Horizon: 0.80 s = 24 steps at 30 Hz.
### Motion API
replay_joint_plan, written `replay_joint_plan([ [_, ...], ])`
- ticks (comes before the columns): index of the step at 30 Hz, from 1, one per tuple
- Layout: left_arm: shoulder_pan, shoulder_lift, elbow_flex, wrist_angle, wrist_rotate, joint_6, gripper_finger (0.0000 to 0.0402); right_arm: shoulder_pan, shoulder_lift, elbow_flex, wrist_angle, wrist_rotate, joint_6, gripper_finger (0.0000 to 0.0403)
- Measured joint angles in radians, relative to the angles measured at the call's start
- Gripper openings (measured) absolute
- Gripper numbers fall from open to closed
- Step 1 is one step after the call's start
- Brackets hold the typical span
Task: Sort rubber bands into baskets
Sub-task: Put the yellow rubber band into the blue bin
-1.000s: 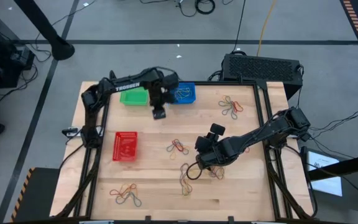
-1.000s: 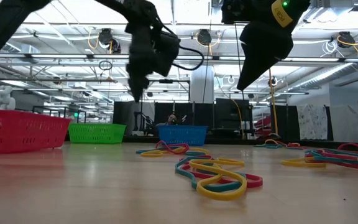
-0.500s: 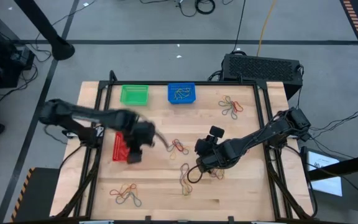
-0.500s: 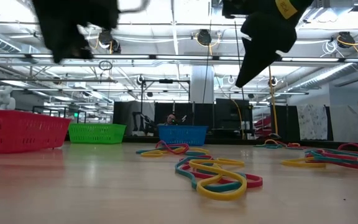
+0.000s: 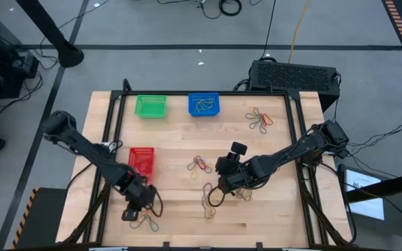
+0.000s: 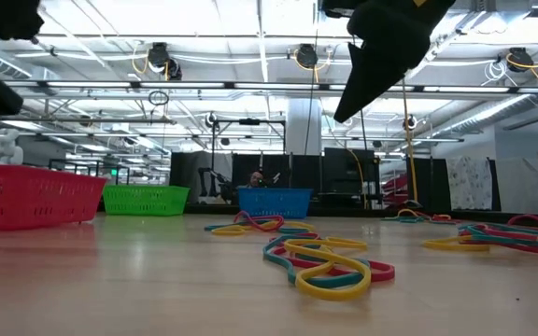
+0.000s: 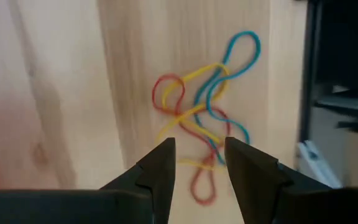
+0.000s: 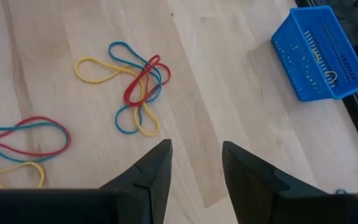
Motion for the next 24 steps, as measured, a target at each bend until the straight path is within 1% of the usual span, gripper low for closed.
replay_joint_plan([
  [2, -0.008, 0.026, -0.003, 0.005, -0.023, 0.043, 0.0146, -0.001, 0.000, 0.000, 0.008, 0.001, 0.003, 0.0135],
  [4, -0.013, 0.059, -0.003, 0.031, -0.031, 0.091, 0.0146, -0.001, 0.000, 0.000, 0.013, -0.001, 0.011, 0.0135],
  [7, -0.017, 0.103, -0.003, 0.021, -0.031, 0.154, 0.0146, -0.002, 0.000, 0.000, 0.030, 0.001, -0.016, 0.0135],
  [14, -0.031, 0.195, -0.003, 0.020, -0.016, 0.210, 0.0146, -0.015, 0.000, 0.000, 0.063, 0.001, -0.029, 0.0135],
  [18, -0.043, 0.220, 0.000, 0.033, 0.008, 0.247, 0.0145, -0.023, 0.000, 0.000, 0.062, 0.001, -0.029, 0.0135],
  [21, -0.043, 0.223, 0.000, 0.033, 0.013, 0.258, 0.0126, -0.027, 0.000, 0.000, 0.062, 0.001, -0.029, 0.0135],
  [24, -0.043, 0.217, -0.001, 0.029, 0.013, 0.259, 0.0073, -0.027, 0.000, 0.000, 0.062, 0.001, -0.029, 0.0135],
])
